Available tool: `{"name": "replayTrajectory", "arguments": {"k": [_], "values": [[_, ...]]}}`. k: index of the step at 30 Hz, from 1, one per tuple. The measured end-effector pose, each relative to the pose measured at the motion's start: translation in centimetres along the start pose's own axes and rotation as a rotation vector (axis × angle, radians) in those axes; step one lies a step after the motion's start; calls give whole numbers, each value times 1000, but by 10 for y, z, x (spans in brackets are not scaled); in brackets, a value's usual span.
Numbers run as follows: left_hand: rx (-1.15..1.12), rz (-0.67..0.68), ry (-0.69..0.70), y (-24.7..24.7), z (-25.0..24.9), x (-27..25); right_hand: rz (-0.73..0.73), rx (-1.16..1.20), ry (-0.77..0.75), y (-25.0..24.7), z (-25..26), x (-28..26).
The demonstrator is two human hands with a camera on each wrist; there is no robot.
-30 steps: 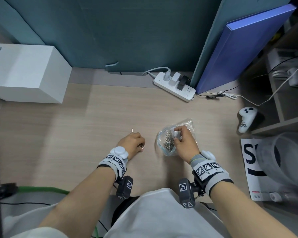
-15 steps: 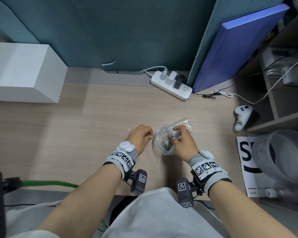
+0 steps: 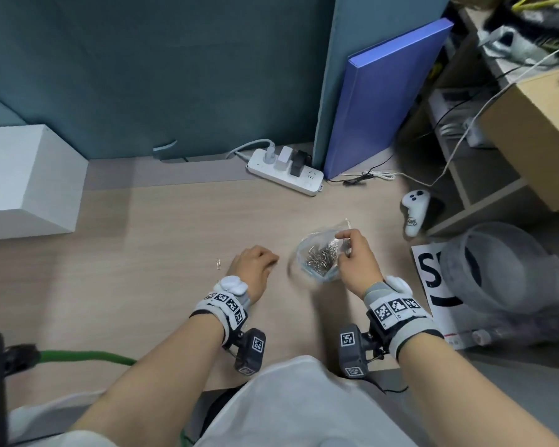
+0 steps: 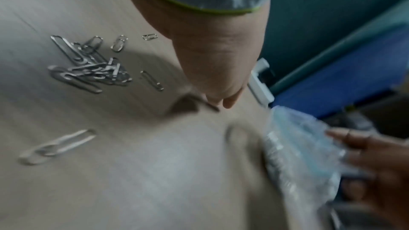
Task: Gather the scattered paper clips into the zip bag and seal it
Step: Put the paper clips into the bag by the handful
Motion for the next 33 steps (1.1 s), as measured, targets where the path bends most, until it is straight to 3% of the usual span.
{"name": "replayTrajectory", "arguments": {"k": [3, 7, 10, 13, 23, 28, 33], "values": [[175, 125, 177, 32, -8, -7, -45, -14, 32, -16, -10, 1], [312, 322, 276, 70, -21, -10, -92, 0, 65, -27, -28, -3], [396, 372, 405, 83, -41, -13, -107, 20, 73, -33, -32, -10], [428, 368, 442, 83, -39, -20, -84, 0, 75, -27, -33, -13], [457, 182, 120, 34, 42, -70, 40, -36, 59, 14, -6, -10], [455, 181, 119, 34, 56, -97, 96, -53, 28, 36, 4, -11], [427, 58, -48, 21, 84, -80, 119, -77, 8, 44, 5, -11]]}}
Point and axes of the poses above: each hand's wrist, its own x-axis towards the middle knuckle, its own y-axis out of the palm, z = x × y, the point moved 7 cm from there along x, towards the middle knuckle, and after that the axes turned 3 degrees about z, right-handed, at the moved point
